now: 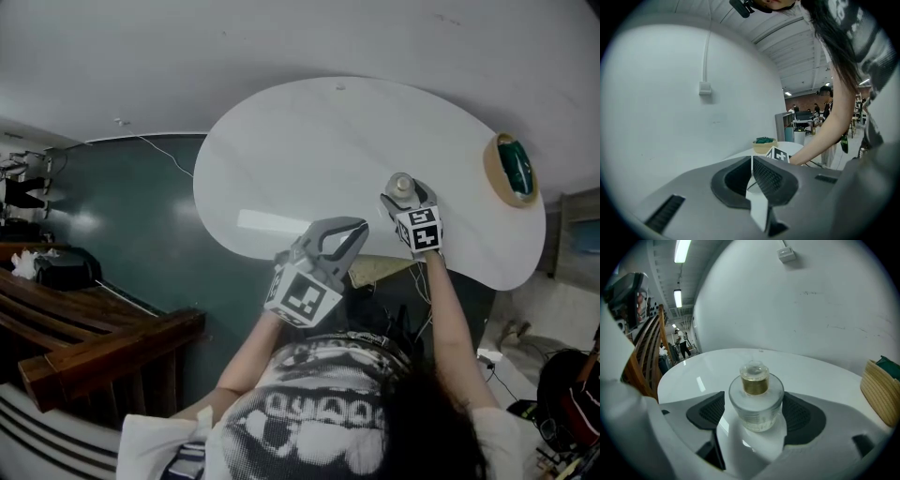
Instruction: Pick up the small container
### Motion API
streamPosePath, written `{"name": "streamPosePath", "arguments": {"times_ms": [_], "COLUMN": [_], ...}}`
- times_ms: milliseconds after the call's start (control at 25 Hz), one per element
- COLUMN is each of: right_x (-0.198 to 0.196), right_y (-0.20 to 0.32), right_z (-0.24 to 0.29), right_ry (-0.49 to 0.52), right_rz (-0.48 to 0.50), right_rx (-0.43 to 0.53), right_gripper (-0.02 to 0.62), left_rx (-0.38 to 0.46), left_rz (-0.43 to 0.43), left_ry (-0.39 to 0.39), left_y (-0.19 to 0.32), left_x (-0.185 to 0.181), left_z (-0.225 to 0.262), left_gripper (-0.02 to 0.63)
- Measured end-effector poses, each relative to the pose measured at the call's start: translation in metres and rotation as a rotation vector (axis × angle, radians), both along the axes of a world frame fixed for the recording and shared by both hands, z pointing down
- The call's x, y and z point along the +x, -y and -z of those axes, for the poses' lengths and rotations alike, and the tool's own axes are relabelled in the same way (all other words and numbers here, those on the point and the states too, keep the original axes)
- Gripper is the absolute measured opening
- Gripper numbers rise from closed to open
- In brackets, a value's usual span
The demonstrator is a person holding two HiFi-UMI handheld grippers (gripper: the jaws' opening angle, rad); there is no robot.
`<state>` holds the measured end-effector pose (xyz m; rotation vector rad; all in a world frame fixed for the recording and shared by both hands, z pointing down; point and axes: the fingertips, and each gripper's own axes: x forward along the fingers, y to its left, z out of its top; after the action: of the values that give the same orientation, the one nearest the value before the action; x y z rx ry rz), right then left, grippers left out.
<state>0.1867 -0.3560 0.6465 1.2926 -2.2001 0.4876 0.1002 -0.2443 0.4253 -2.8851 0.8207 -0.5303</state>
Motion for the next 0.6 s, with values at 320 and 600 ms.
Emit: {"name": "streamPosePath", "arguments": {"times_ms": [320,600], "right_x": [-0.003,-0.002], "right_y": [0.018,0.02], "right_z": [-0.015,-0.019], "right_ry": [-0.007,0.013], "right_rz": [-0.047,-0.051], "right_rx": [-0.025,0.012], "right_gripper": [0.35,0.334], "left_rx": [-0.019,-0.03], "left_rz": [0.018,0.056], "left_ry": [0.005,0.007], "left_y": [0.012,0.025], "left_x": [-0.017,-0.035], "left_z": [-0.01,-0.013], "left_gripper": [0.012,0.012]}}
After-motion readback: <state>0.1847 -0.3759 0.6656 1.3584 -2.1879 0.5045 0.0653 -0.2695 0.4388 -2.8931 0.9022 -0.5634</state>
